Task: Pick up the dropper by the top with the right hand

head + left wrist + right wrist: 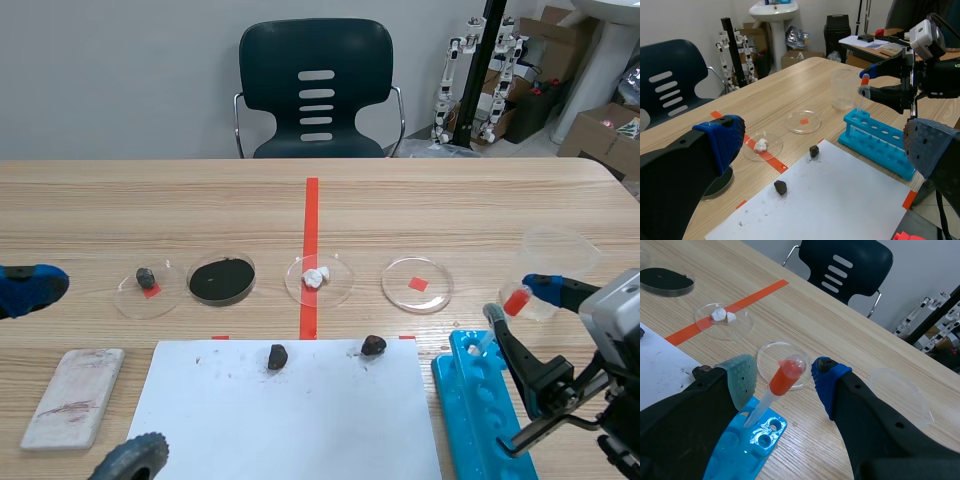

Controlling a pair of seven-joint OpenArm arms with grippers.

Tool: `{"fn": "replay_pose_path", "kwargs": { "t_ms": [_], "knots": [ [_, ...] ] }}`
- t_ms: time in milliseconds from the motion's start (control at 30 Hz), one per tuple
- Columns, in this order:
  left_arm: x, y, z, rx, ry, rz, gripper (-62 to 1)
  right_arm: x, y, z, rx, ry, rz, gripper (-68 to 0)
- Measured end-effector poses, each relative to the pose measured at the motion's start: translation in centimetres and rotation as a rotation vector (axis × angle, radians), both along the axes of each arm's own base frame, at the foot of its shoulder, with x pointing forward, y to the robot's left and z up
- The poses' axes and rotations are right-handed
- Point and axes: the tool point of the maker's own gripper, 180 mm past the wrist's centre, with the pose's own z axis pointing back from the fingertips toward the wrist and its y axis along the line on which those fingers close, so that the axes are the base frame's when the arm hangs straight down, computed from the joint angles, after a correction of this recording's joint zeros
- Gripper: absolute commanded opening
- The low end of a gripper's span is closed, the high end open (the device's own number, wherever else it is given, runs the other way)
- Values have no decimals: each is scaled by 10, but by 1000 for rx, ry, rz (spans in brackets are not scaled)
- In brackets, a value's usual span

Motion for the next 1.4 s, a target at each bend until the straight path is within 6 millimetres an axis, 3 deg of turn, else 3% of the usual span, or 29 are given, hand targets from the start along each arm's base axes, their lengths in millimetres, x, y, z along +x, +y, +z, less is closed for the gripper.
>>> {"fn": "replay_pose_path", "kwargs": {
  "t_ms": [400,567,700,933,1267,1400],
  "knots": [
    [0,0,0,0,0,0,14,0,-1,-3,-7,13,-6,-414],
    [0,0,0,0,0,0,14,0,-1,-3,-7,13,-6,-490],
    [0,0,0,0,0,0,14,0,-1,-3,-7,13,-6,-502],
    [0,0,0,0,0,0,14,0,0,-3,-5,15,-3,-586],
    [0,0,0,0,0,0,14,-1,1,-3,-3,17,1,-664],
    [0,0,0,0,0,0,14,-1,1,-5,-6,23,-2,-665]
  ]
}}
